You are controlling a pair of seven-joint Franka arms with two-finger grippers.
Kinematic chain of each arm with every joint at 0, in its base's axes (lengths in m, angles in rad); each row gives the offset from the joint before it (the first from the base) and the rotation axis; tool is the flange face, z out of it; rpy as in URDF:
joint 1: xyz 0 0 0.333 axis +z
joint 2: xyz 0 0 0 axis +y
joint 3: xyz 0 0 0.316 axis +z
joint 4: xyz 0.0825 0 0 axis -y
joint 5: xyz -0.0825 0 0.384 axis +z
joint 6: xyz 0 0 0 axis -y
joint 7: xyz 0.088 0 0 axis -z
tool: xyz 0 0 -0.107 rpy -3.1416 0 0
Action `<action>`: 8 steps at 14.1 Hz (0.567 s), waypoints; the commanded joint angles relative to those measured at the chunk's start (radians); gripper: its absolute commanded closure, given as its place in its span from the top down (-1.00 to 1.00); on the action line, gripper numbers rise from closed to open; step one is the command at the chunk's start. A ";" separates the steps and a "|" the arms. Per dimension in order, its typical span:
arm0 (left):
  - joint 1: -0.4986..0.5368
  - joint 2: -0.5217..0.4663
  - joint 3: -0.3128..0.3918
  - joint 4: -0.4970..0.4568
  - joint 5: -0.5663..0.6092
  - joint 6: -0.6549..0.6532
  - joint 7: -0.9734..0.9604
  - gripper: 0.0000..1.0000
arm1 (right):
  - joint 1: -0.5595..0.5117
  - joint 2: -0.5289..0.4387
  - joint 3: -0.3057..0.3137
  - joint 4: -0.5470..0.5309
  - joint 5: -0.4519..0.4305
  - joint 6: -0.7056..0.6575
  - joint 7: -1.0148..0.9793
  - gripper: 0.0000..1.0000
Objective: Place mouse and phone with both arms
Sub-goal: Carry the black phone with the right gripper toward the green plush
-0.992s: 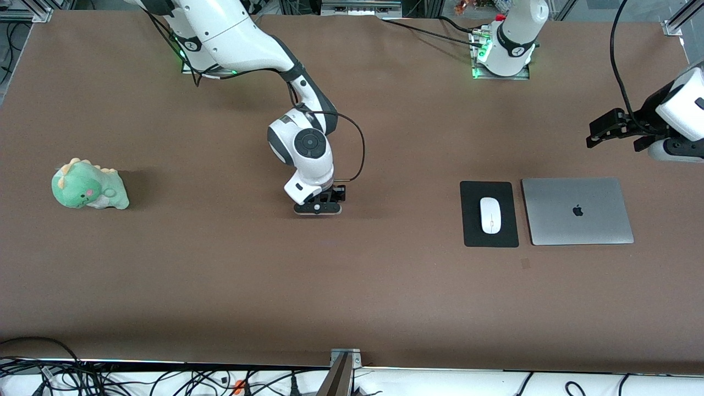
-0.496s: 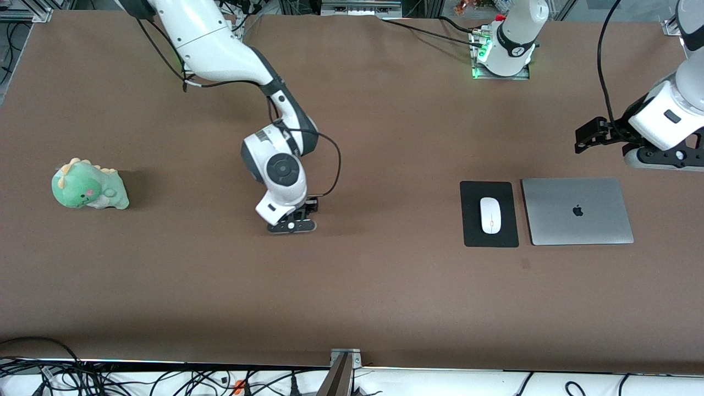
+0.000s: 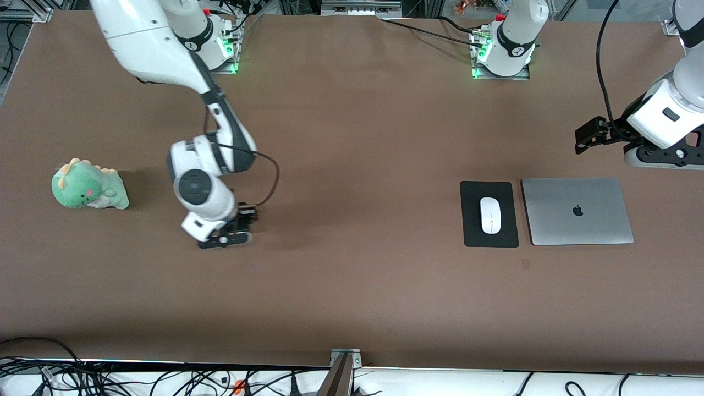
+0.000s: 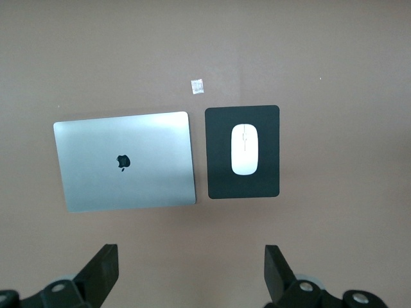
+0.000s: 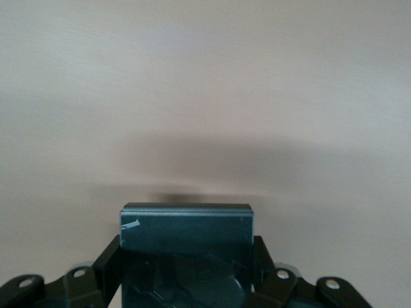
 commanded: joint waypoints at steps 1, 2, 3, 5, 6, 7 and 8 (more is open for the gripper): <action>0.003 -0.008 0.000 0.026 0.003 -0.004 0.003 1.00 | -0.107 -0.163 0.019 -0.284 0.004 0.166 -0.073 -0.32; 0.003 -0.008 0.002 0.038 0.004 -0.004 0.002 1.00 | -0.124 -0.188 0.019 -0.343 0.007 0.213 -0.072 -0.32; 0.003 -0.008 0.002 0.041 0.004 -0.004 0.006 1.00 | -0.135 -0.206 0.018 -0.386 0.012 0.252 -0.072 -0.32; 0.000 0.006 0.000 0.043 0.006 -0.003 0.015 1.00 | -0.177 -0.233 0.019 -0.458 0.012 0.310 -0.081 -0.32; 0.002 0.009 0.000 0.044 0.004 -0.001 0.014 1.00 | -0.191 -0.246 0.019 -0.481 0.012 0.323 -0.101 -0.32; 0.002 0.009 -0.001 0.046 0.003 -0.001 0.008 1.00 | -0.216 -0.250 0.018 -0.501 0.012 0.347 -0.118 -0.32; -0.003 0.008 -0.001 0.052 0.003 -0.003 0.003 1.00 | -0.240 -0.247 0.019 -0.518 0.011 0.385 -0.142 -0.32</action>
